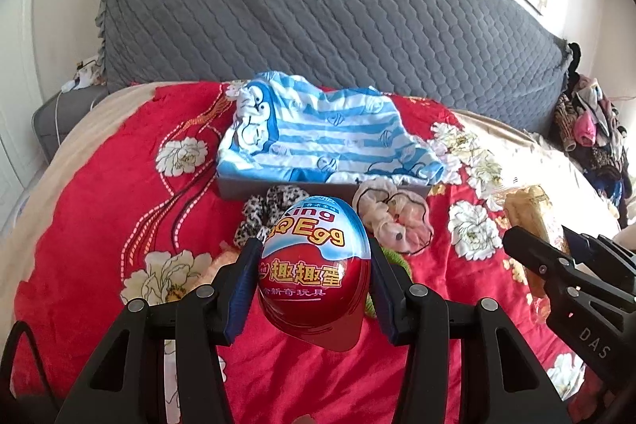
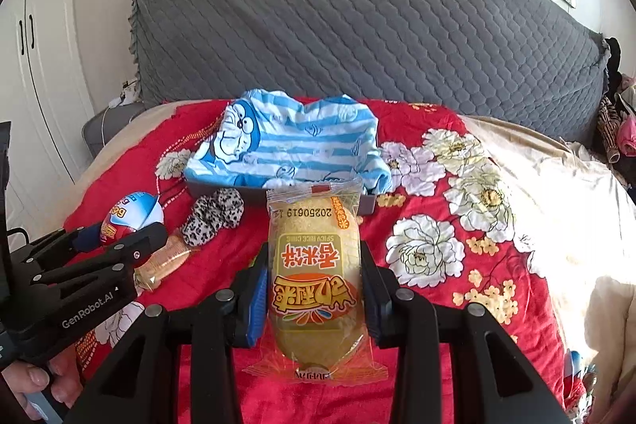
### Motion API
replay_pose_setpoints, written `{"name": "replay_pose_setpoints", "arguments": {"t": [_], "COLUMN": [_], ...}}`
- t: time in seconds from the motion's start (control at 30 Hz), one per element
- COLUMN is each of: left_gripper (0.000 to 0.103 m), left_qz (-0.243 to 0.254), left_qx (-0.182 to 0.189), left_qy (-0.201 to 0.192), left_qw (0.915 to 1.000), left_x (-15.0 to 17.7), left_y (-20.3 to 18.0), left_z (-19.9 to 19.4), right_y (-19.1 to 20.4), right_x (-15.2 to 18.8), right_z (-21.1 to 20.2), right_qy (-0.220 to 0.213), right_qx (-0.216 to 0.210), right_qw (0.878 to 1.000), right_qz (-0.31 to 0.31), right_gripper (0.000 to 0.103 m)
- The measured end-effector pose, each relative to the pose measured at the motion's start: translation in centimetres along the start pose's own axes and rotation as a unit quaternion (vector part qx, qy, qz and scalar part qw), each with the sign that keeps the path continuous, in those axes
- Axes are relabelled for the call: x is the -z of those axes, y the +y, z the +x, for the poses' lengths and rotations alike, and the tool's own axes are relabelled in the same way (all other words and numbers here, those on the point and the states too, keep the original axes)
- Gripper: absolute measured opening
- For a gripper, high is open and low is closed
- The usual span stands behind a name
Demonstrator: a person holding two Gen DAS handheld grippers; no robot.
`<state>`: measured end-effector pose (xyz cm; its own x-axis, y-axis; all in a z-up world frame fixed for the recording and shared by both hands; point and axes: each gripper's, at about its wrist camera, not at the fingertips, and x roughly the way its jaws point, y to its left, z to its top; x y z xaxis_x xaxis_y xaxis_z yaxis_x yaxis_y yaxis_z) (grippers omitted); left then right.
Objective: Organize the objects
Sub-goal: 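Lift the red egg with left tool while right tool lifts the yellow cake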
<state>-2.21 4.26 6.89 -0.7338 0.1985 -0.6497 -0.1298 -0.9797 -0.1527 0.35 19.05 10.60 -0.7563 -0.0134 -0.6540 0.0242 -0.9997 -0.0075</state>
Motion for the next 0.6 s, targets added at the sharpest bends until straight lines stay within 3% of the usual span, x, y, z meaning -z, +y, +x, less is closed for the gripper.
{"name": "replay_pose_setpoints", "arguments": {"t": [0.6], "left_gripper": [0.053], "left_qz": [0.009], "left_qx": [-0.005], "left_qy": [0.003], "left_qw": [0.9999], "left_x": [-2.2], "left_y": [0.3], "left_z": [3.2], "right_y": [0.2], "right_x": [-2.6], "right_z": [2.1], "right_qy": [-0.014], "right_qx": [-0.012], "right_qw": [1.0], "right_qz": [-0.006], "right_gripper": [0.039]}}
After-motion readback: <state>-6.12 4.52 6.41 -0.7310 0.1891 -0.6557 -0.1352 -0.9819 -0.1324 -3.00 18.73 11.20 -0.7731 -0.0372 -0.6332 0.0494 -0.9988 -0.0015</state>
